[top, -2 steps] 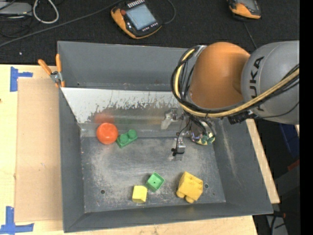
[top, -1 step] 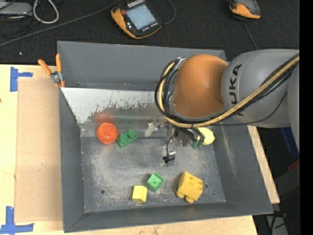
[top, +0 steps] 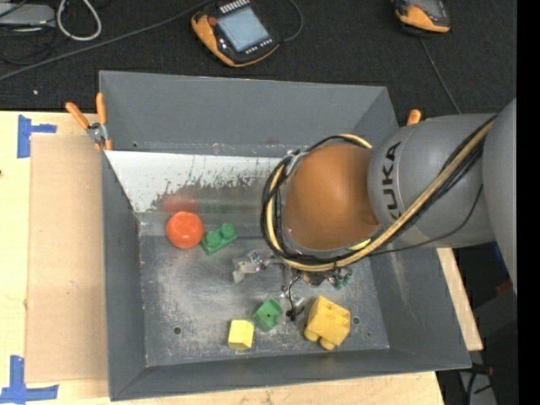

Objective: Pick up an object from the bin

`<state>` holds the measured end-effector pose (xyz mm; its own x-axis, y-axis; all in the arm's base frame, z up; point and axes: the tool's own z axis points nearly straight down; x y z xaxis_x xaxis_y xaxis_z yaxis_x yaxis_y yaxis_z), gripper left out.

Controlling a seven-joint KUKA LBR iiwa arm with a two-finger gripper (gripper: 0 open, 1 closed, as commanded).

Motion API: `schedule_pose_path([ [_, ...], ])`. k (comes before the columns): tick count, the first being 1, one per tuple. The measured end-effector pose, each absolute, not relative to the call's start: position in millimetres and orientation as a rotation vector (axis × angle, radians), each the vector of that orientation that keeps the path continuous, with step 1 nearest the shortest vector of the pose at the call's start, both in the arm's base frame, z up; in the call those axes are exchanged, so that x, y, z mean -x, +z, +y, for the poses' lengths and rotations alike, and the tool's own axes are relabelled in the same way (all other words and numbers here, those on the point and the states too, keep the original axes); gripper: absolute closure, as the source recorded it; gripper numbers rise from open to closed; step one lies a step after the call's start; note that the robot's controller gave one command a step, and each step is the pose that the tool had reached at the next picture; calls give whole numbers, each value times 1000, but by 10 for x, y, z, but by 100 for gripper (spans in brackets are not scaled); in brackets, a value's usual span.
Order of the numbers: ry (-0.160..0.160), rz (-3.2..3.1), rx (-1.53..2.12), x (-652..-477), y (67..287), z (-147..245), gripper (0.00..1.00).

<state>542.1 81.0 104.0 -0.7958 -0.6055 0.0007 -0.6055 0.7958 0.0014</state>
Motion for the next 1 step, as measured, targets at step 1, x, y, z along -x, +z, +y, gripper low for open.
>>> schedule_pose_path([
  [1, -3, -3019, -869, -5420, 874, 1027, 0],
])
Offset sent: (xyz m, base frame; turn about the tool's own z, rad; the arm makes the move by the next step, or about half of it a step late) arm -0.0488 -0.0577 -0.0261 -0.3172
